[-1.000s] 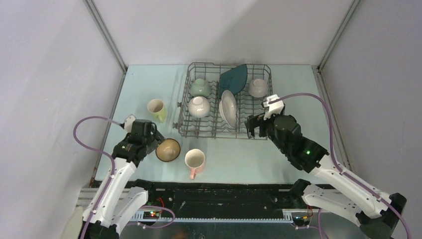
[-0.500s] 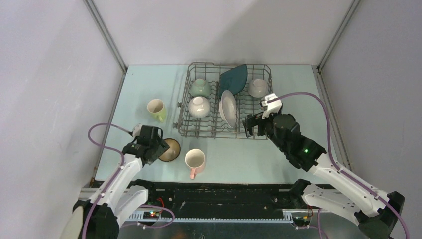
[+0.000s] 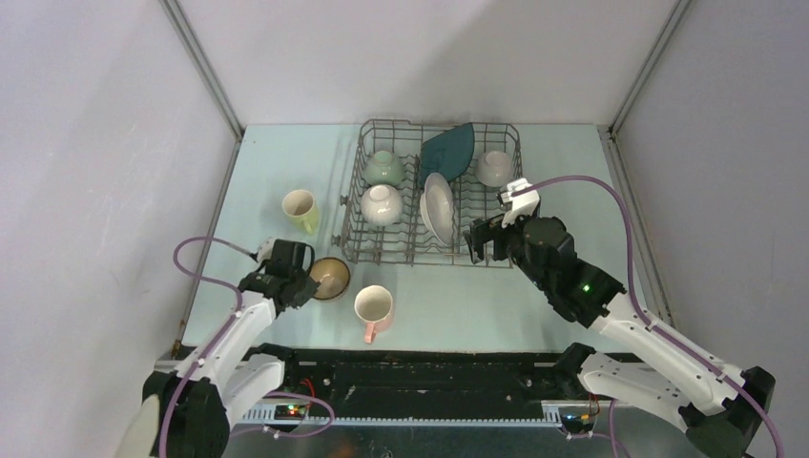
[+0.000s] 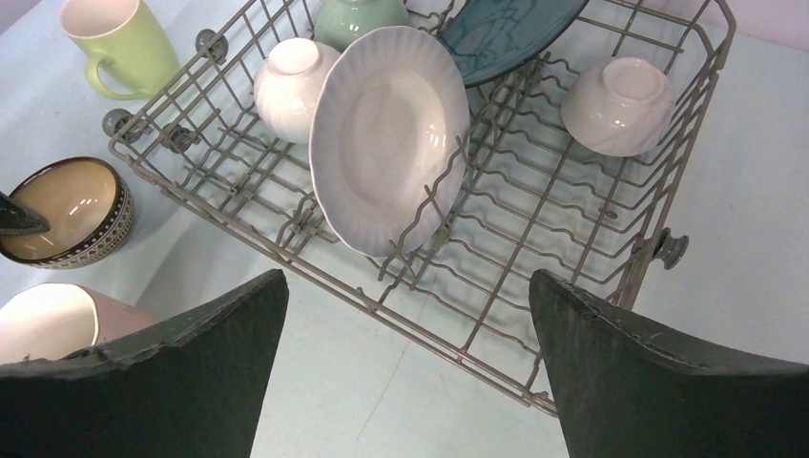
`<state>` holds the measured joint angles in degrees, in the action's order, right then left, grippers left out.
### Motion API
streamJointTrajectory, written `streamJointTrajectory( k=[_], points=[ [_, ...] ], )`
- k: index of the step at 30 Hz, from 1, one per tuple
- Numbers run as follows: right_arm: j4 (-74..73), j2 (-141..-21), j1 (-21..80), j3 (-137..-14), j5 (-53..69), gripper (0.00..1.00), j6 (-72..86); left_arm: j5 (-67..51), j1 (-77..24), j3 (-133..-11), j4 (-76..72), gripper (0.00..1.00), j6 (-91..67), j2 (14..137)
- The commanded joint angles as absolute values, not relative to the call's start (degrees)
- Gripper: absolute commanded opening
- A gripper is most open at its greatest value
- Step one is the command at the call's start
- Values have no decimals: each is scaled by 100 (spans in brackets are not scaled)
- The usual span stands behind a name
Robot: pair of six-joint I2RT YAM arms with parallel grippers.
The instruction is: Load the mixed dishes into the dish rack
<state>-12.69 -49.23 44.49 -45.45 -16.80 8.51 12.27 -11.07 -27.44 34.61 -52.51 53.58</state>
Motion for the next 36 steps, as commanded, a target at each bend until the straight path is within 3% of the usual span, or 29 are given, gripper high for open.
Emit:
streamJointTrajectory(
  k=[1, 10, 14, 19, 24, 36],
  points=[
    [-1080, -4927, 4421, -4544, -1616, 100, 902, 1447, -1090, -3148, 3772, 0, -5247, 4876],
    [-1076, -4922, 4384, -4544, -1387, 100, 953, 2415, -1090, -4446, 5475, 0, -5238, 3648],
    [-1028, -4933, 4326, -4544, -925, 100, 1037, 2519, -1090, -4970, 5557, 0, -5012, 3191],
    [-962, -4964, 4178, -4544, -259, 100, 1204, 898, -1090, -5023, 4352, 0, -4589, 2946],
    [-772, -5011, 3940, -4544, 701, 100, 1500, -983, -1148, -4385, 2644, 0, -5400, 3112],
    [-546, -4984, 3858, -4465, 780, 100, 2548, -496, -2803, -4324, 598, 0, -5815, 3891]
  ],
)
